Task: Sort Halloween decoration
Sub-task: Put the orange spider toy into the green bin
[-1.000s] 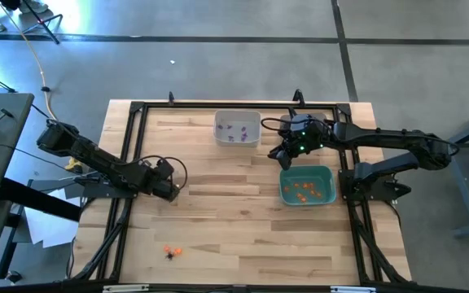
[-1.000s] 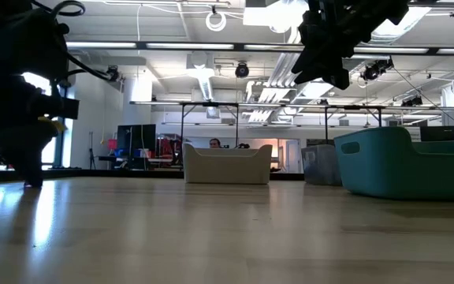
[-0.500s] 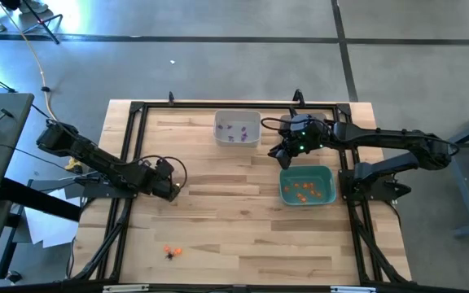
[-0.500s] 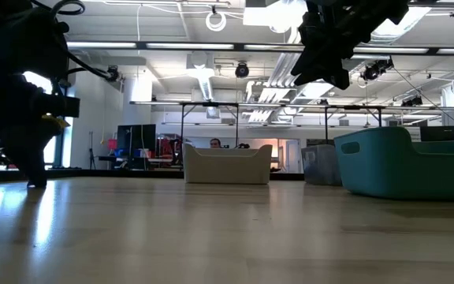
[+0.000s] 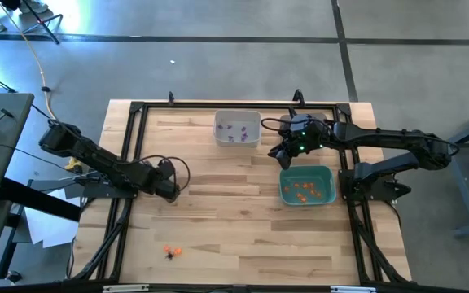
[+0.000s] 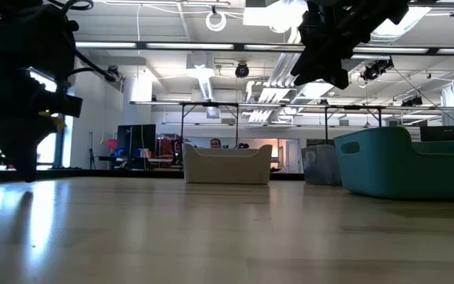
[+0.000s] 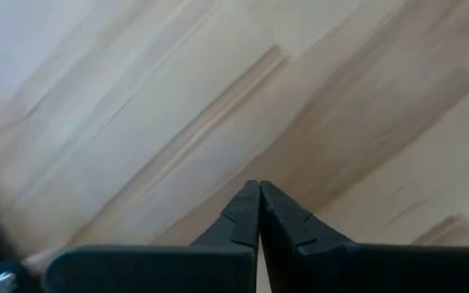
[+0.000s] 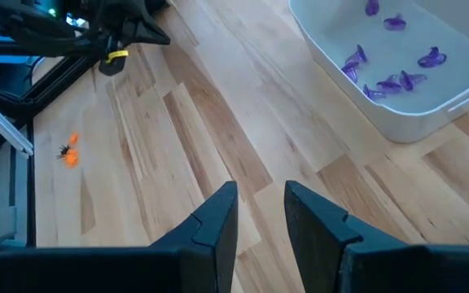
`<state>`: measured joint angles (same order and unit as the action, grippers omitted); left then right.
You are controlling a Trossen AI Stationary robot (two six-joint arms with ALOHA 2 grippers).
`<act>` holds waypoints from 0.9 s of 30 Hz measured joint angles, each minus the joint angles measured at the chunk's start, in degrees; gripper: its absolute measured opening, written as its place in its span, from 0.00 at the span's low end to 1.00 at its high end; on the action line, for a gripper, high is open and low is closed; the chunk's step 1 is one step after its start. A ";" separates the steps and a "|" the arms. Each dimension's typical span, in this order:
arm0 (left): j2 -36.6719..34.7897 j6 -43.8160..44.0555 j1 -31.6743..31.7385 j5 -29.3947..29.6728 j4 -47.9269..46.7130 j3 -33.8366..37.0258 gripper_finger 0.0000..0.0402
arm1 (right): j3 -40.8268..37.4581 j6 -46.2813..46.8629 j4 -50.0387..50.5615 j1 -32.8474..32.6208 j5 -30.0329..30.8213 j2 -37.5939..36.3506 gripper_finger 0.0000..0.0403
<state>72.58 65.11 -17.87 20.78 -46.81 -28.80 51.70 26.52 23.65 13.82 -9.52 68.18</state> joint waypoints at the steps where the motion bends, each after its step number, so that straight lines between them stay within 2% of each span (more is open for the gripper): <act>1: -0.01 -0.26 0.00 -0.17 -0.26 0.08 0.01 | 0.00 0.00 0.07 0.00 0.00 0.00 0.25; 13: -0.14 -1.25 -0.02 0.52 0.20 -0.15 0.00 | 0.00 -0.21 0.31 0.00 0.21 0.00 0.25; 20: -0.18 -1.28 -0.04 0.69 0.71 -0.19 0.00 | 0.00 -4.07 0.34 0.00 0.48 0.00 0.25; 23: -0.21 -1.41 -0.04 0.22 1.24 -0.21 0.03 | 0.00 -4.05 0.34 0.00 0.46 0.00 0.25; 27: -0.23 -3.78 -0.04 -3.81 1.71 -0.24 0.09 | 0.00 -1.43 0.32 0.00 0.46 0.00 0.25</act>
<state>72.36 61.33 -17.91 16.97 -45.10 -29.04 51.70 25.09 23.97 13.82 -9.06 68.18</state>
